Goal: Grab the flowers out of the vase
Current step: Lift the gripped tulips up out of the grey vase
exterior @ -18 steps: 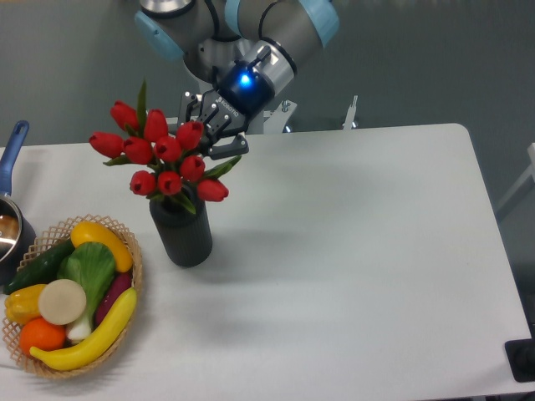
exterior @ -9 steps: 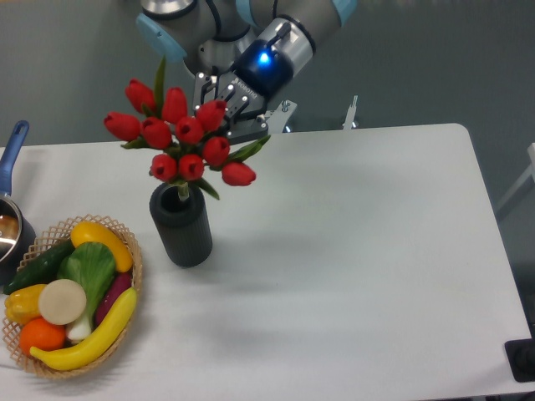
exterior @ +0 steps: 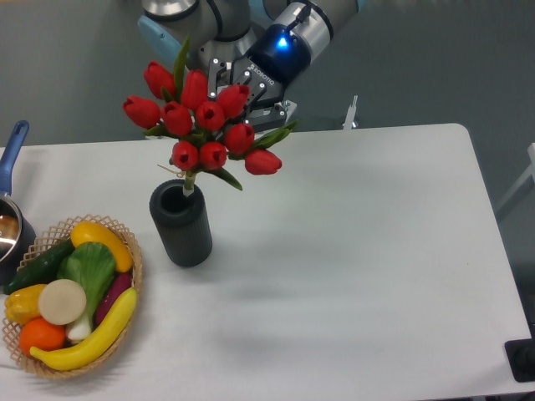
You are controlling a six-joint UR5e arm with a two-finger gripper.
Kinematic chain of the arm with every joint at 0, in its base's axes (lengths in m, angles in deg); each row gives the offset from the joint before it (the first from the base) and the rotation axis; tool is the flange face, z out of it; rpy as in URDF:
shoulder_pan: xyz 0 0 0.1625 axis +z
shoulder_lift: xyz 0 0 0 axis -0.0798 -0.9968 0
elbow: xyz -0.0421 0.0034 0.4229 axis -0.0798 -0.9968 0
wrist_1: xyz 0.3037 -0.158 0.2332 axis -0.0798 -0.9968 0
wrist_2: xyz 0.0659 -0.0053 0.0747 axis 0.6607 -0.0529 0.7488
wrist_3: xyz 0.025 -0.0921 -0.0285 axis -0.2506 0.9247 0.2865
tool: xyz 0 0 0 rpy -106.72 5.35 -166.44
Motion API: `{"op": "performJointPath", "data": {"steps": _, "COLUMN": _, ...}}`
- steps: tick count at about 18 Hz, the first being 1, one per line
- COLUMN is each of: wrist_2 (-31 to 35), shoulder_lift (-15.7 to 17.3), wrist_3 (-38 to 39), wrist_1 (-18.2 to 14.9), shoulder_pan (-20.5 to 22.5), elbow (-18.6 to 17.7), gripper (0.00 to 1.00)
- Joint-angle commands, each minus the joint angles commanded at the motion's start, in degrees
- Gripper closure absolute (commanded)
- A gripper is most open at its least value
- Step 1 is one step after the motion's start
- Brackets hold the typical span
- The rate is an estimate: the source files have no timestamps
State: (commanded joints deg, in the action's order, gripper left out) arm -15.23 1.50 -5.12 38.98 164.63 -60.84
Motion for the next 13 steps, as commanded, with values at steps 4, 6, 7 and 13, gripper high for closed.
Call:
{"op": "performJointPath", "data": {"steps": 4, "wrist_2": 0.00, "shoulder_lift": -0.61, "wrist_3": 0.00, "wrist_1": 0.00, "shoulder_pan": 0.26, "elbow": 1.49, "gripper": 0.89}}
{"op": "performJointPath", "data": {"steps": 6, "wrist_2": 0.09, "shoulder_lift": -1.67, "wrist_3": -0.26, "wrist_1": 0.00, "shoulder_pan": 0.61, "elbow": 2.55, "gripper": 0.89}}
{"op": "performJointPath", "data": {"steps": 7, "wrist_2": 0.17, "shoulder_lift": -2.28, "wrist_3": -0.44, "wrist_1": 0.00, "shoulder_pan": 0.70, "elbow": 3.16, "gripper": 0.89}}
{"op": "performJointPath", "data": {"steps": 13, "wrist_2": 0.79, "shoulder_lift": -7.02, "wrist_3": -1.49, "wrist_1": 0.09, "shoulder_pan": 1.84, "elbow": 6.67, "gripper": 0.89}}
